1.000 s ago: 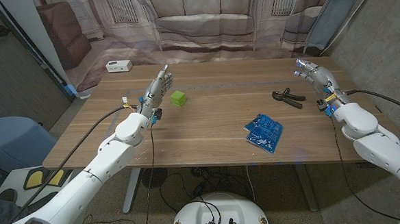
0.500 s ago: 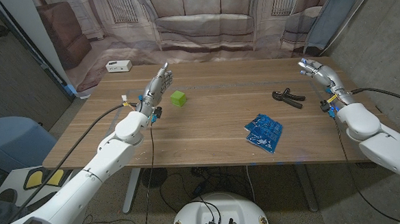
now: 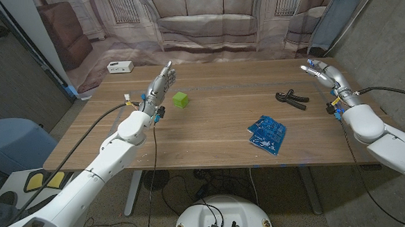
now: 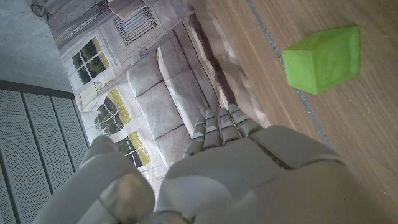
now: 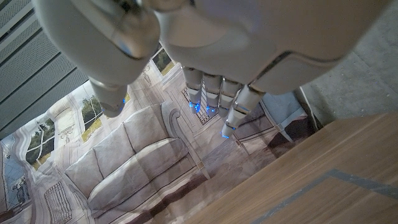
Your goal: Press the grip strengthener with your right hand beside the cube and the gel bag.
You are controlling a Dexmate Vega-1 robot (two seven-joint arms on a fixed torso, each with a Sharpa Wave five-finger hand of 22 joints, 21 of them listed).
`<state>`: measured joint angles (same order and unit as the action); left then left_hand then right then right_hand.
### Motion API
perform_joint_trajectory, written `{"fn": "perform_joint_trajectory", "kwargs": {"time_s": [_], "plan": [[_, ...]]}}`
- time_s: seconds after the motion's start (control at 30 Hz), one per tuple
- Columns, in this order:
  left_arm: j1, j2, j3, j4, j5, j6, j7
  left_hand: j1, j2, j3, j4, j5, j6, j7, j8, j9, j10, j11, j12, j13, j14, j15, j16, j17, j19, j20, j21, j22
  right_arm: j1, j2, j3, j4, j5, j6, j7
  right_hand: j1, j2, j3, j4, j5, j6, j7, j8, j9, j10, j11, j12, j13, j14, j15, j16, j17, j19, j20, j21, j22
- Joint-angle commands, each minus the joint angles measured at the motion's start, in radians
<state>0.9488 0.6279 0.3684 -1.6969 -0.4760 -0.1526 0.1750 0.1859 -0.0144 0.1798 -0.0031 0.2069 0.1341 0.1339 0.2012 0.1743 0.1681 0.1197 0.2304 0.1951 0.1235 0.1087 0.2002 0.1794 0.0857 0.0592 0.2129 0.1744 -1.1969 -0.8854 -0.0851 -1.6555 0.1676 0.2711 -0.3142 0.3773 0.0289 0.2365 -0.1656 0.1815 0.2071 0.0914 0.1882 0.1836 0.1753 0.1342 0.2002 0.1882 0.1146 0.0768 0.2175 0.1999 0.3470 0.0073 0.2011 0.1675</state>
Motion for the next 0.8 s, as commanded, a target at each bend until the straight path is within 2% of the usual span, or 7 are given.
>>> {"fn": "perform_joint_trajectory", "kwargs": {"time_s": [0.03,0.2,0.6,0.8], "plan": [[-0.003,-0.012,0.004,0.015,0.007,-0.011,0.002,0.014,0.003,0.003,-0.005,0.000,0.013,0.001,-0.003,0.004,0.010,-0.001,0.001,0.003,0.011,0.000,0.000,0.001,0.004,0.003,0.000,0.004,-0.018,-0.016,0.004,-0.044,-0.107,-0.067,-0.063,0.015,-0.001,0.009,0.003,0.000,0.008,-0.004,0.006,0.003,0.012,-0.004,0.003,0.006,0.006,-0.001,-0.001,0.003,0.004,0.000,0.002,0.004],[-0.001,-0.010,0.004,0.013,0.009,-0.003,0.009,0.015,0.003,0.002,-0.005,-0.001,0.016,0.002,-0.002,0.004,0.011,-0.001,0.001,0.003,0.012,0.001,0.000,0.001,0.004,0.003,0.000,0.004,-0.020,-0.019,0.003,-0.049,-0.126,-0.070,-0.066,0.017,-0.002,0.009,0.003,-0.001,0.007,-0.004,0.006,0.003,0.018,-0.002,0.005,0.006,0.007,-0.003,-0.001,0.004,0.004,-0.003,0.001,0.004],[0.015,0.000,-0.011,-0.009,0.015,-0.006,0.023,0.016,0.005,0.002,-0.007,-0.002,0.022,0.006,-0.003,0.004,0.014,-0.001,0.001,0.003,0.016,0.001,-0.001,0.001,0.005,0.004,-0.002,0.004,-0.078,-0.034,0.029,-0.139,-0.261,-0.211,-0.166,0.023,-0.003,0.010,0.003,-0.002,0.006,-0.008,0.006,0.004,0.010,-0.003,0.002,0.006,-0.007,-0.006,-0.008,0.004,-0.005,-0.007,-0.004,0.004],[0.022,0.001,-0.012,-0.012,0.014,-0.012,0.022,0.016,0.005,0.002,-0.007,-0.002,0.023,0.006,-0.003,0.004,0.014,-0.005,0.000,0.003,0.016,0.002,-0.002,0.001,0.005,0.004,-0.003,0.004,-0.099,-0.051,0.037,-0.185,-0.305,-0.288,-0.169,0.026,-0.003,0.011,0.004,-0.002,0.005,-0.010,0.006,0.004,0.009,-0.004,0.001,0.006,-0.008,-0.006,-0.008,0.004,-0.006,-0.007,-0.005,0.004]]}}
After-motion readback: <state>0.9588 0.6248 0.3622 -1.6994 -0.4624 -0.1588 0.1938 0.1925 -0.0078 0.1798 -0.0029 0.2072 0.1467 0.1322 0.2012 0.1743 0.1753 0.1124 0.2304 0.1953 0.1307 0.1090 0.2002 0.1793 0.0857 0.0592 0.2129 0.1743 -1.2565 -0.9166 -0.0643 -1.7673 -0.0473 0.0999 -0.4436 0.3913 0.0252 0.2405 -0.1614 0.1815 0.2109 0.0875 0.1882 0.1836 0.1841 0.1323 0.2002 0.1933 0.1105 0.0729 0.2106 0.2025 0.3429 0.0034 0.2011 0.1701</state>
